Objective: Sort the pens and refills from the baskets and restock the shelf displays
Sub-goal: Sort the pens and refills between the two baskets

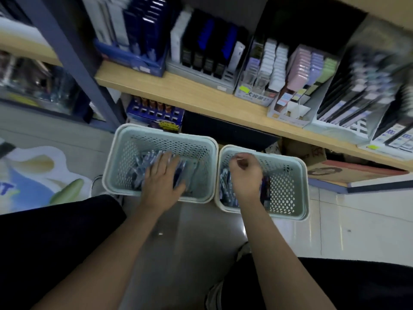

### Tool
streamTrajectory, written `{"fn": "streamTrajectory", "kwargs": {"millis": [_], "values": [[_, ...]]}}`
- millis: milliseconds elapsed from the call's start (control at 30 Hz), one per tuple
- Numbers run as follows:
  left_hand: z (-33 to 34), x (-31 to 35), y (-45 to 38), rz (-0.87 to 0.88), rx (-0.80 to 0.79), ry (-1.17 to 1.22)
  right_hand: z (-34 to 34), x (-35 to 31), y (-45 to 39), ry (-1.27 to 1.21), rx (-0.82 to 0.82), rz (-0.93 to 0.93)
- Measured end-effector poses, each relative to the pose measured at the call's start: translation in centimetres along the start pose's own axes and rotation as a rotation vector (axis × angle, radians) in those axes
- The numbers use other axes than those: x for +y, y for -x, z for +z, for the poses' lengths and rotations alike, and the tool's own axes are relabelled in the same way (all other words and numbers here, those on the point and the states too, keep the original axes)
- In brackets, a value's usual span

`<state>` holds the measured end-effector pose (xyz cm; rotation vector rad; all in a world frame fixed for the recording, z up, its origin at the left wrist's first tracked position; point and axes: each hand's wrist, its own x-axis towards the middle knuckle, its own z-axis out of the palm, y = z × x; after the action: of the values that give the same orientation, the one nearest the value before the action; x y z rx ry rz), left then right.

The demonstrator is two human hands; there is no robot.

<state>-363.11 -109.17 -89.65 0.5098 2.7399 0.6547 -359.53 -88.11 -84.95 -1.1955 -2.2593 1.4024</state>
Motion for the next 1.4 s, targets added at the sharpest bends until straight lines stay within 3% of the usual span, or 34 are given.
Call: {"fn": "streamTrajectory", "kwargs": {"millis": [67,233,367,600,833,1100,1400], "values": [[-1.3,-2.4,0.7,-0.059,0.066,-0.023,2.2,-1.3,1.3,0.033,-0.076,-0.014],[-2.6,-6.5,1.0,-0.16,0.142,-0.11,7.9,-1.6,2.5,0.192,-0.489,0.095],[-1.6,-8.1,1.2,-0.164,0.149,-0.18,10.8,-0.5,2.3,0.314,-0.632,0.2],[0.4,-9.4,1.2,-0.207,0.327,-0.262,15.6,3.3,0.5,0.308,-0.643,0.441],[0.7,-9.4,1.1,-0.202,0.407,-0.349,18.2,4.0,-0.6,0.369,-0.602,0.468],[0.8,-9.2,1.0,-0.245,0.404,-0.333,18.4,4.5,-1.2,0.32,-0.744,0.58],[0.9,-9.2,0.8,-0.255,0.412,-0.341,18.6,5.1,-1.3,0.265,-0.714,0.593]]}}
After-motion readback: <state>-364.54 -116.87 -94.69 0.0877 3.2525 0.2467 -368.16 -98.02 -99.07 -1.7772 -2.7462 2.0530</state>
